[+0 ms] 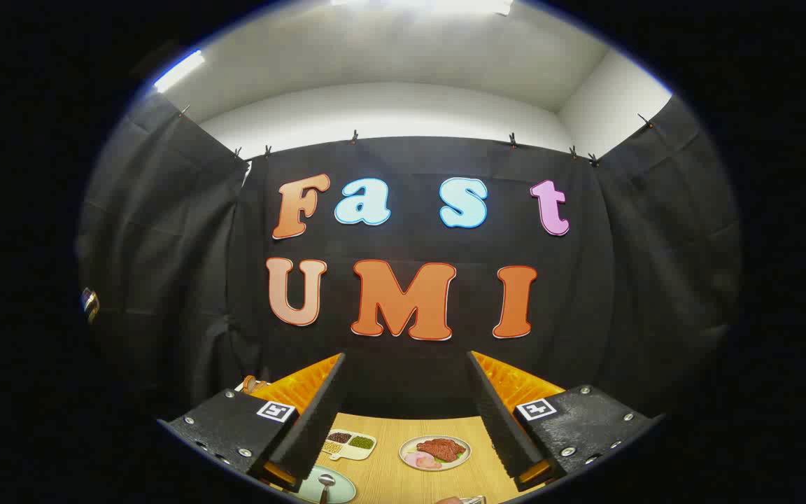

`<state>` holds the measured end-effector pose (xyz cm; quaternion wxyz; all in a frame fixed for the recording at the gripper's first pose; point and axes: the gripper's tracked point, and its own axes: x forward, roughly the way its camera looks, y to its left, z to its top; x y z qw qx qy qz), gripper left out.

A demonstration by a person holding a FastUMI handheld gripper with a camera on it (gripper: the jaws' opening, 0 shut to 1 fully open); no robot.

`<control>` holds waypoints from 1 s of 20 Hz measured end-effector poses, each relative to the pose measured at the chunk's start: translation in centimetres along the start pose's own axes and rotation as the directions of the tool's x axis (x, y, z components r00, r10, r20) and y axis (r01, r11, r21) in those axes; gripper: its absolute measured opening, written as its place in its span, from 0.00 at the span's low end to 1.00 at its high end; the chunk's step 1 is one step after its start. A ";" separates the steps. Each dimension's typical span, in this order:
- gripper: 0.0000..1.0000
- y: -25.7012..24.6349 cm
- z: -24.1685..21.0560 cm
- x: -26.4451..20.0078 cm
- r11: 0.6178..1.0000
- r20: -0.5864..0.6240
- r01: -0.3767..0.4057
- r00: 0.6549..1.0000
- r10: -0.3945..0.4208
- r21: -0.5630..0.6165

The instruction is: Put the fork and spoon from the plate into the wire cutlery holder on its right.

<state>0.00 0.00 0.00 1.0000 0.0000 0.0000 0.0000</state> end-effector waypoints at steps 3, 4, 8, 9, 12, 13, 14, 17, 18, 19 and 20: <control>0.99 0.5 0.1 -0.1 1.000 0.003 -0.004 1.000 0.004 -0.005; 0.99 0.6 0.0 -0.1 1.000 0.002 -0.010 1.000 0.010 -0.008; 0.99 1.0 -0.2 -0.2 0.999 -0.010 -0.039 0.999 0.039 -0.002; 0.99 0.9 -0.3 -0.3 0.999 -0.010 -0.045 0.999 0.045 -0.002; 0.99 0.4 -0.3 -0.3 0.998 -0.005 -0.055 0.998 0.055 -0.008; 0.99 0.3 -0.4 -0.3 0.998 -0.008 -0.060 0.998 0.060 -0.008; 0.99 0.1 -0.6 -0.5 0.998 -0.011 -0.066 0.998 0.066 -0.008; 0.99 -0.6 -1.0 -0.4 0.997 -0.021 -0.081 0.997 0.081 -0.013; 0.99 -0.9 -1.2 -0.4 0.996 -0.022 -0.088 0.996 0.087 -0.012; 0.99 -1.0 -1.3 -0.4 0.995 -0.024 -0.099 0.995 0.099 -0.005; 0.99 -1.1 -1.5 -0.4 0.994 -0.029 -0.111 0.993 0.111 0.001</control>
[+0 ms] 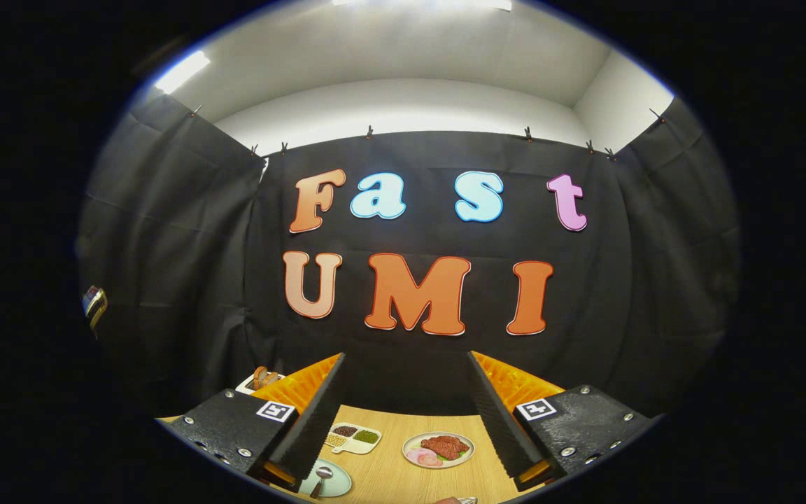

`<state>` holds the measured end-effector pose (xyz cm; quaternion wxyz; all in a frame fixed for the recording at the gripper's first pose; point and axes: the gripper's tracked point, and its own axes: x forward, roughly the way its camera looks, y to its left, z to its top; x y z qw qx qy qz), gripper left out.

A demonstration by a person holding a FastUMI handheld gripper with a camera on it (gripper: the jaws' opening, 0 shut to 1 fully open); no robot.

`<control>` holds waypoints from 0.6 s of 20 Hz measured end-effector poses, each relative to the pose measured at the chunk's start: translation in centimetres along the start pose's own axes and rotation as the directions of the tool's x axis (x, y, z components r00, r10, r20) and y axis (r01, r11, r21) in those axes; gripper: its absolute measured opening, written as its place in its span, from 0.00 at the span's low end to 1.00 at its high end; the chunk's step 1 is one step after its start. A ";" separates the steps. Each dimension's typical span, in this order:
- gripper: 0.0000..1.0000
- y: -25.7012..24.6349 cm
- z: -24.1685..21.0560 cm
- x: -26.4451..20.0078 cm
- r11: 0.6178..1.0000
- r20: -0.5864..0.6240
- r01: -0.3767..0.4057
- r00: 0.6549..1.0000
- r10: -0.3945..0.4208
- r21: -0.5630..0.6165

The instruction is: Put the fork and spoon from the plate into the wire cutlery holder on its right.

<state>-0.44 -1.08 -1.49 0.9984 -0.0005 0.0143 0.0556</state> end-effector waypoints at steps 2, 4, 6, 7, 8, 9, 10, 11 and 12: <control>0.99 -0.4 -0.4 0.0 1.000 -0.007 -0.018 1.000 0.018 0.007; 0.99 -0.4 -0.9 0.2 0.999 -0.014 -0.038 0.999 0.038 0.020; 0.99 0.0 -2.3 0.3 0.997 -0.040 -0.058 0.997 0.060 0.051; 0.99 0.6 -3.3 0.4 0.995 -0.066 -0.073 0.995 0.077 0.062; 0.99 1.1 -4.4 0.5 0.994 -0.092 -0.081 0.992 0.088 0.072; 0.99 1.7 -5.4 0.6 0.992 -0.120 -0.093 0.988 0.102 0.082; 0.99 2.6 -6.0 0.7 0.990 -0.142 -0.104 0.983 0.116 0.092; 0.99 3.5 -6.7 0.9 0.989 -0.165 -0.110 0.978 0.125 0.098; 0.99 4.5 -7.5 1.2 0.989 -0.187 -0.112 0.974 0.129 0.100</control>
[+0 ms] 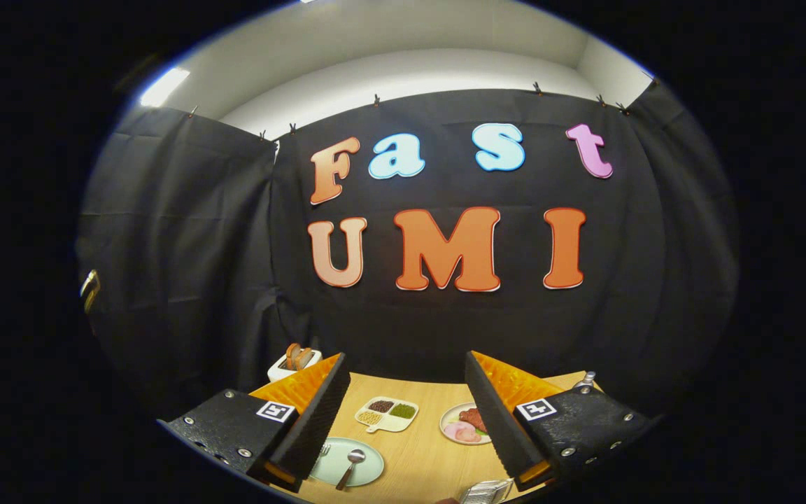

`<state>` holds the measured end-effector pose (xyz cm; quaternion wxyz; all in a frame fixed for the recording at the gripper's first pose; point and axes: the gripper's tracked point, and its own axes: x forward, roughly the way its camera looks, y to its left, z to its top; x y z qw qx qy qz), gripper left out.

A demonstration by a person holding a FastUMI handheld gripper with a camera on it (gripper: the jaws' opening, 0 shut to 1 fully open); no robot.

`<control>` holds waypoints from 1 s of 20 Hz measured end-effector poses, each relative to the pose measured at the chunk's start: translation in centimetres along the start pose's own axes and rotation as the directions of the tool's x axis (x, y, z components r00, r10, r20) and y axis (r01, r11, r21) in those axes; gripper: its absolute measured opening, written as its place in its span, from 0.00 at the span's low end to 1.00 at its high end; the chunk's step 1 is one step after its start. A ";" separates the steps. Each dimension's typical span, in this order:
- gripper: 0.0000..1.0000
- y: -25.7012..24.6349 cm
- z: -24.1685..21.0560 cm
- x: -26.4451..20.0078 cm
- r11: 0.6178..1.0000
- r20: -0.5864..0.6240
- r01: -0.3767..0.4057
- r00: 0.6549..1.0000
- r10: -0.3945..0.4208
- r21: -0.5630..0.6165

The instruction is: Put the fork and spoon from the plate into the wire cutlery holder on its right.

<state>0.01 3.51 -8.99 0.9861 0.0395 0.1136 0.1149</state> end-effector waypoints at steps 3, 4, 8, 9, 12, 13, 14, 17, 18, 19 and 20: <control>0.99 2.6 -3.1 1.5 1.000 -0.108 0.004 0.994 -0.003 0.007; 0.99 4.1 -4.2 2.0 1.000 -0.150 -0.005 0.989 0.007 0.014; 0.99 8.2 -9.8 4.0 0.997 -0.328 -0.011 0.944 0.036 0.079; 0.99 8.9 -11.2 4.6 0.995 -0.371 0.003 0.928 0.033 0.096; 0.99 10.3 -15.9 5.0 0.992 -0.512 0.032 0.858 0.033 0.118; 0.98 10.6 -17.8 4.9 0.993 -0.573 0.037 0.819 0.036 0.114; 0.98 10.8 -19.9 4.6 0.993 -0.637 0.041 0.770 0.038 0.109; 0.96 11.4 -25.6 3.2 0.995 -0.789 0.052 0.613 0.034 0.083; 0.96 11.6 -27.3 2.6 0.997 -0.823 0.043 0.568 0.033 0.070; 0.94 11.7 -28.8 2.2 0.997 -0.857 0.032 0.514 0.038 0.064; 0.92 11.9 -30.2 1.6 0.998 -0.879 0.025 0.474 0.042 0.061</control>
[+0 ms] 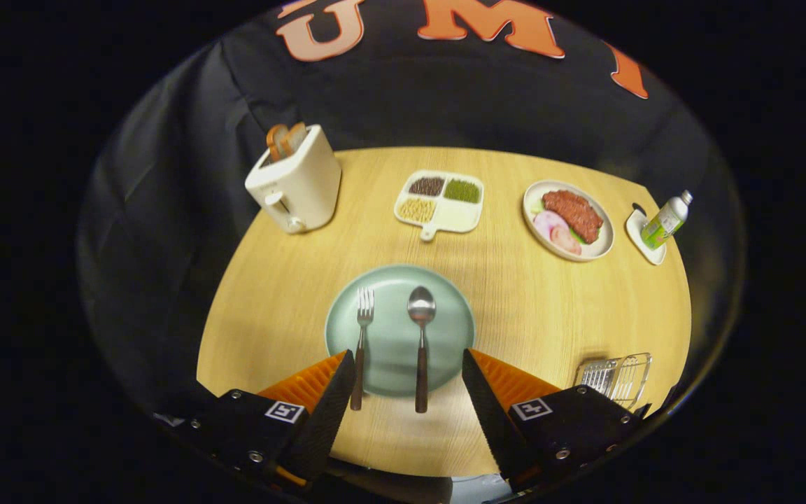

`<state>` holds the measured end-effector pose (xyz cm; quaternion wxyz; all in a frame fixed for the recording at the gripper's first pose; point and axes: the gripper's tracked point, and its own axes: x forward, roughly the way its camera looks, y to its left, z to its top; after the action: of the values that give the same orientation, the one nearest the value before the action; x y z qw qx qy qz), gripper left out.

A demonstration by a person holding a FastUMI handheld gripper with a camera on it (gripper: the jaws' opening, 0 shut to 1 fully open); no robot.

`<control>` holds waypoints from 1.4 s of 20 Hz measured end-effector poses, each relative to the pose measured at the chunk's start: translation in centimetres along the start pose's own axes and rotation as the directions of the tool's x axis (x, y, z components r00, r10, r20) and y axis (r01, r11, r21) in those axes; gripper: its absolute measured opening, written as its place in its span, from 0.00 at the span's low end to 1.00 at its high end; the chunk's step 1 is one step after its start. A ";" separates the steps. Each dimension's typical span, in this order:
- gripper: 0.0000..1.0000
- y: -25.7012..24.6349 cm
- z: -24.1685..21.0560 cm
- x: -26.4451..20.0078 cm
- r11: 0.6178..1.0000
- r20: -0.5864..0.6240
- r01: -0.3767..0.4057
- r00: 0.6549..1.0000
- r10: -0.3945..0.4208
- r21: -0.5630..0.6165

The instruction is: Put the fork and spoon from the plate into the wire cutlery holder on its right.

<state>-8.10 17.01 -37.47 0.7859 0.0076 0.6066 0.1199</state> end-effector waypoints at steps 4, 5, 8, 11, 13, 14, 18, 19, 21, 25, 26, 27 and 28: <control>0.83 -0.5 -2.5 3.9 0.999 -0.147 0.021 0.989 -0.026 -0.037; 0.81 -0.6 -2.8 4.7 0.999 -0.169 0.022 0.985 -0.028 -0.038; 0.75 -0.8 -2.9 7.1 0.998 -0.221 0.036 0.974 -0.046 -0.052; 0.64 -1.2 -3.2 9.2 0.997 -0.287 0.053 0.955 -0.069 -0.062; 0.55 -1.2 -3.5 10.2 0.996 -0.325 0.053 0.943 -0.072 -0.065; 0.52 -1.0 -3.8 10.6 0.998 -0.343 0.043 0.938 -0.059 -0.055; 0.26 -1.3 -3.6 11.5 0.998 -0.363 0.063 0.929 -0.067 -0.023; 0.17 -1.2 -3.5 11.6 0.999 -0.362 0.054 0.931 -0.052 -0.006; 0.11 -1.3 -3.3 11.5 0.998 -0.356 0.042 0.934 -0.025 0.040; 0.06 -1.6 -2.2 11.0 0.995 -0.271 0.003 0.962 0.025 0.102; 0.06 -1.7 -1.6 10.6 0.993 -0.235 -0.007 0.972 0.034 0.116; 0.05 -1.7 -1.0 10.1 0.992 -0.204 -0.014 0.978 0.039 0.122; 0.06 -1.9 -0.5 9.3 0.992 -0.174 -0.022 0.984 0.044 0.126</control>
<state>-6.00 16.93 -46.77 0.7250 0.0555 0.6799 0.0955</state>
